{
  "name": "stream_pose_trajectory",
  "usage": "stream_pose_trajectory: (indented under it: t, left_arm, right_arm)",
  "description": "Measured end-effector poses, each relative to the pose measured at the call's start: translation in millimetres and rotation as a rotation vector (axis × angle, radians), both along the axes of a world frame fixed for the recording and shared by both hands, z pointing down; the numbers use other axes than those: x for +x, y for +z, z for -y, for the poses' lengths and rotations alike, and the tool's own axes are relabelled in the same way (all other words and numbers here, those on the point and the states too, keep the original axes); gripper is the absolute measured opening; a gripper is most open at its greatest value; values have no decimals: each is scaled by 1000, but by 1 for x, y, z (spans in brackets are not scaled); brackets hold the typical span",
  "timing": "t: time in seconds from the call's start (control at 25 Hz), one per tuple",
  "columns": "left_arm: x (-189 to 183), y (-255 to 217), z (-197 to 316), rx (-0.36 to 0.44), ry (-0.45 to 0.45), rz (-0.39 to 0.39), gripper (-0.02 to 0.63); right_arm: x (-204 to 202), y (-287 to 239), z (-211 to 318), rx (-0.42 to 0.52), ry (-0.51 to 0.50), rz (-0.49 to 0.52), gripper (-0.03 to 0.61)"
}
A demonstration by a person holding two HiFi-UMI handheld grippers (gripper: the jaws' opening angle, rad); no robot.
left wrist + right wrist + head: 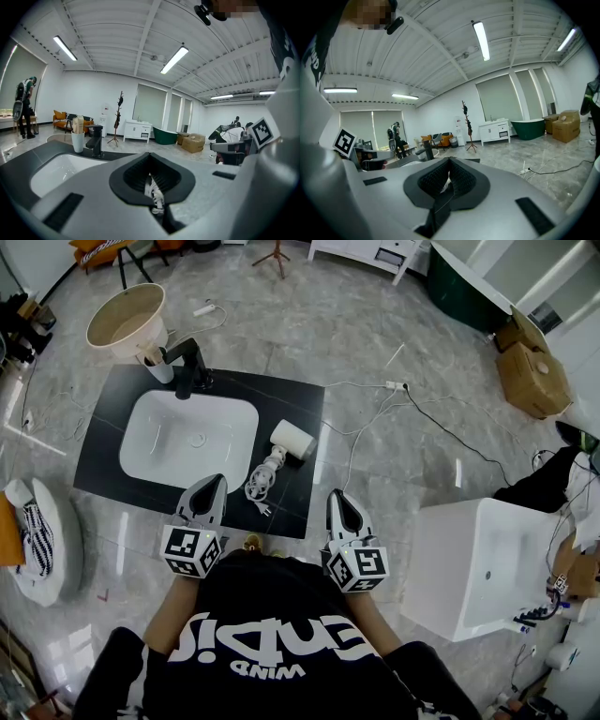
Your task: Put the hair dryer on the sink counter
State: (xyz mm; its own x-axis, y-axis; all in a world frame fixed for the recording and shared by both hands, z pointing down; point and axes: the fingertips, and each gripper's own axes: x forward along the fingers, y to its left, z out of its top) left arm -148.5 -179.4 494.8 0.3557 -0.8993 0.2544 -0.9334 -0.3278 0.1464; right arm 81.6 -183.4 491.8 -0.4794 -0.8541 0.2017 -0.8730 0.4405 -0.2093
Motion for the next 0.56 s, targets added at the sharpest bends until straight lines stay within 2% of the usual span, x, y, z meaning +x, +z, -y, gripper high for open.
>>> stream_pose_trajectory:
  t: [0.56]
  left_arm:
    - [-5,5,-2,-8,-19,-6,8]
  right_arm:
    - [2,0,0,0,8,4,23]
